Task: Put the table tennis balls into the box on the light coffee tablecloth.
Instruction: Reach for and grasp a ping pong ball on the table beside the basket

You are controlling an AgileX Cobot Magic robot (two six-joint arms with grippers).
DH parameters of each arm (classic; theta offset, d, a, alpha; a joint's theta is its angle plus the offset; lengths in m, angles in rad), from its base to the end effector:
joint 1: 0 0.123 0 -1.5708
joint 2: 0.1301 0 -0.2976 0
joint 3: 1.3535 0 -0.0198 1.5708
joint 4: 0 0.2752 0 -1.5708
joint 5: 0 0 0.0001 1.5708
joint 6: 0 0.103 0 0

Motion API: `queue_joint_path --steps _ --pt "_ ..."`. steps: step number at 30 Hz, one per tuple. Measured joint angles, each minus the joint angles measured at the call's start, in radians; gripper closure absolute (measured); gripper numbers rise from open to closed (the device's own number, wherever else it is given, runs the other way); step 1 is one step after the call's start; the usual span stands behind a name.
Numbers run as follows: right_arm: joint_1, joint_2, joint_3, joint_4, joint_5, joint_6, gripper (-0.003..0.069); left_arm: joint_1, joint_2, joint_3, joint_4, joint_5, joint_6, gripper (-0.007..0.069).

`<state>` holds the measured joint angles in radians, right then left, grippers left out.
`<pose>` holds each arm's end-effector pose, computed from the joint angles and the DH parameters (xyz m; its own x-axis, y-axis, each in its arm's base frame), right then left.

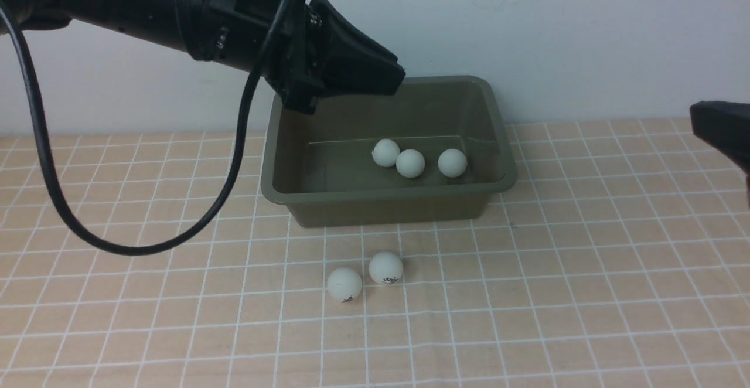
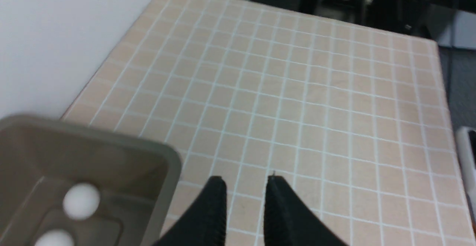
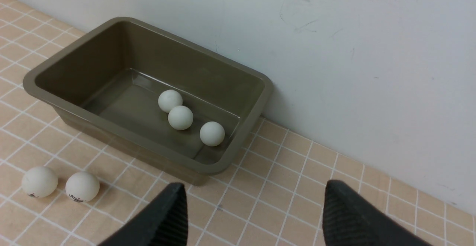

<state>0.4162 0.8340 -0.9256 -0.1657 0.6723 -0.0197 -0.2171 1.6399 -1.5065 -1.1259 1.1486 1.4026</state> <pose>0.1763 0.0664 0.3879 -0.3754 -0.3283 -0.8668 -0.3794 0.9077 -0.1794 0.3478 -0.1636 0.3794 -0.1124 0.3959 -0.9114 0.9724 0.2327 -0.0188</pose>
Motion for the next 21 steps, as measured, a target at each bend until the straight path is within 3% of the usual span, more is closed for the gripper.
queue_joint_path --steps 9,14,21 --pt "0.0 0.0 0.0 0.0 0.038 0.0 0.0209 -0.002 0.0 0.0 -0.049 0.023 0.07 0.0589" --pt "0.0 0.0 0.0 0.0 0.062 0.0 0.0209 -0.002 0.0 0.0 0.006 0.043 -0.02 0.0589" --pt "0.0 0.0 0.0 0.0 0.077 0.0 0.0209 -0.003 0.027 0.0 0.316 0.063 -0.26 0.0589"
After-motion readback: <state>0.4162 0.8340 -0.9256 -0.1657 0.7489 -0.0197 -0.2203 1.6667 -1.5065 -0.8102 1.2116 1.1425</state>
